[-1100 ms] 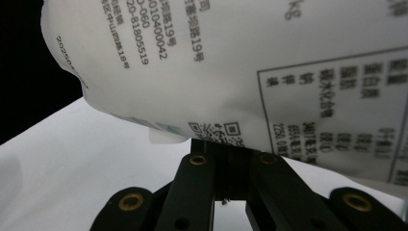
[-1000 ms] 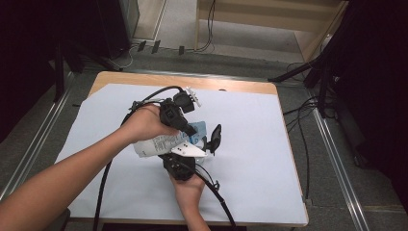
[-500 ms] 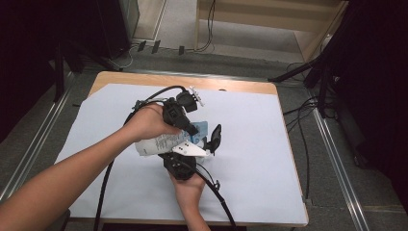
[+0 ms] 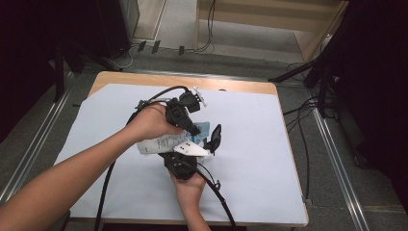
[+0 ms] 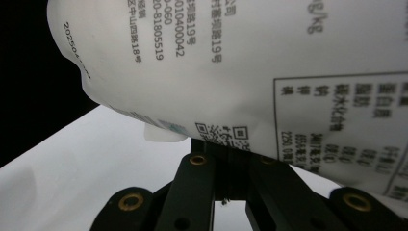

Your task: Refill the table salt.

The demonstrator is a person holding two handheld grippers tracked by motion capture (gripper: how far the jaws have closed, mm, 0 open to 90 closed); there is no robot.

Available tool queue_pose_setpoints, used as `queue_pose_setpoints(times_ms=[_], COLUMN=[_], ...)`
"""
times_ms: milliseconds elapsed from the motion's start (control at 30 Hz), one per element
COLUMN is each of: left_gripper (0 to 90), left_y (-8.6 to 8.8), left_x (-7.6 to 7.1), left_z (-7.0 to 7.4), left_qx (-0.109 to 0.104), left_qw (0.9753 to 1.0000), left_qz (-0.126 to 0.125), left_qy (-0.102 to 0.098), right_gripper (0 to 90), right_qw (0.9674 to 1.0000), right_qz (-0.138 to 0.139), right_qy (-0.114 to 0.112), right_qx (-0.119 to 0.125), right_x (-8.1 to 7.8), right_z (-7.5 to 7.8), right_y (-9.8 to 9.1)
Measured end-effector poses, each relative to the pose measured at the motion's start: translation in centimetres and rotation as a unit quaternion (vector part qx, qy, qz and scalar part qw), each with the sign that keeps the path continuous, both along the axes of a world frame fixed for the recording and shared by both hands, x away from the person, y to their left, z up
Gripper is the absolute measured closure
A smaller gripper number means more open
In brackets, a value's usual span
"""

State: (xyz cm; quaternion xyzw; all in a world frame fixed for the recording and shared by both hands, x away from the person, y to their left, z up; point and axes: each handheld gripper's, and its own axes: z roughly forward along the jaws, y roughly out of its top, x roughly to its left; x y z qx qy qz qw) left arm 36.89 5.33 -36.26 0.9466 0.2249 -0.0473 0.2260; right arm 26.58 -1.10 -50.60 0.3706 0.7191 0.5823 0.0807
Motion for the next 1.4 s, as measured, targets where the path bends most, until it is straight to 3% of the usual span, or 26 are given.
queue_pose_setpoints(times_ms=[833, 1400], left_gripper=[90.0, 90.0], left_y=[-0.21, -0.53], left_x=[0.23, 0.36], left_z=[0.06, -0.06], left_qx=[-0.002, 0.008], left_qw=[1.0, 0.9999], left_qz=[0.003, 0.006], left_qy=[0.0, 0.004], right_gripper=[90.0, 90.0], right_qw=[1.0, 1.0], right_qz=[-0.004, -0.006], right_qy=[0.001, 0.0], right_qx=[0.004, 0.0], right_x=[0.09, 0.08], right_z=[0.15, 0.23], right_y=[-0.19, -0.17])
